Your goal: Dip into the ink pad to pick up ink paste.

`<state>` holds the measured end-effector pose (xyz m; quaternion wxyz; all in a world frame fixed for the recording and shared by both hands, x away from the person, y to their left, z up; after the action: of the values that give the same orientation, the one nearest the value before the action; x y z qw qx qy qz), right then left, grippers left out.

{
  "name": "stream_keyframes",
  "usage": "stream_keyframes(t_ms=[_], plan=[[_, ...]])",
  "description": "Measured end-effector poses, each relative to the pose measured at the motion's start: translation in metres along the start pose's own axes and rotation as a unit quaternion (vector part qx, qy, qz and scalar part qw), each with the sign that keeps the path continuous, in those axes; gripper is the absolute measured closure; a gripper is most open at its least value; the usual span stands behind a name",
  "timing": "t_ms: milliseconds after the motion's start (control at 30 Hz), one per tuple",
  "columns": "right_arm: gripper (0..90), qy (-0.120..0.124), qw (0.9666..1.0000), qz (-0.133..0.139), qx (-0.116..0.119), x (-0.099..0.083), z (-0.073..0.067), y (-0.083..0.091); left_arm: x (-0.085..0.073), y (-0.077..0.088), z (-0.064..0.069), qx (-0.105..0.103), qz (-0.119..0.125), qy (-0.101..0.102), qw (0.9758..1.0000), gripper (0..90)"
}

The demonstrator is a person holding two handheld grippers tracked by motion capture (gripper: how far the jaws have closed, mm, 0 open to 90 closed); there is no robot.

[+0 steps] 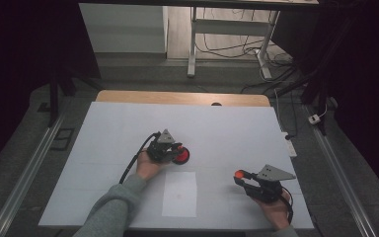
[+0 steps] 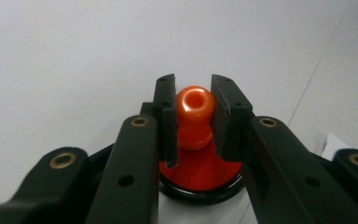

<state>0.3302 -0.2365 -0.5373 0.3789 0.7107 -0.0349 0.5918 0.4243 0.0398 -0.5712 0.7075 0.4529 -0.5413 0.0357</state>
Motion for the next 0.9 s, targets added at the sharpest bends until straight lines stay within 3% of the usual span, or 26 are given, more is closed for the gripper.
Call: stream_keyframes(t_ms=[433, 900], plan=[[65.0, 0.002, 1.0000, 0.003, 0.003, 0.0015, -0.0028, 0.0005, 0.0000, -0.0010, 0.0033, 0.020, -0.003, -0.017, 0.9997, 73.5], [65.0, 0.006, 0.9999, 0.011, -0.003, 0.0036, -0.0032, 0.0027, -0.0017, -0.0009, 0.0021, 0.012, 0.004, -0.009, 0.9999, 73.5]])
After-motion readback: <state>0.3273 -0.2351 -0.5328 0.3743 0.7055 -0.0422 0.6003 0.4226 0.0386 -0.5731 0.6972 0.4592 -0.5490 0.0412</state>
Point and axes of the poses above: each handheld gripper's, and its own axes: y roughly backward along the jaws, x roughly out of its top, z roughly to its right, the point moved 7 cm from there along -y, roughly forward along the jaws, and after that the axes turned 5 degrees about x, right-handed, at the moved point
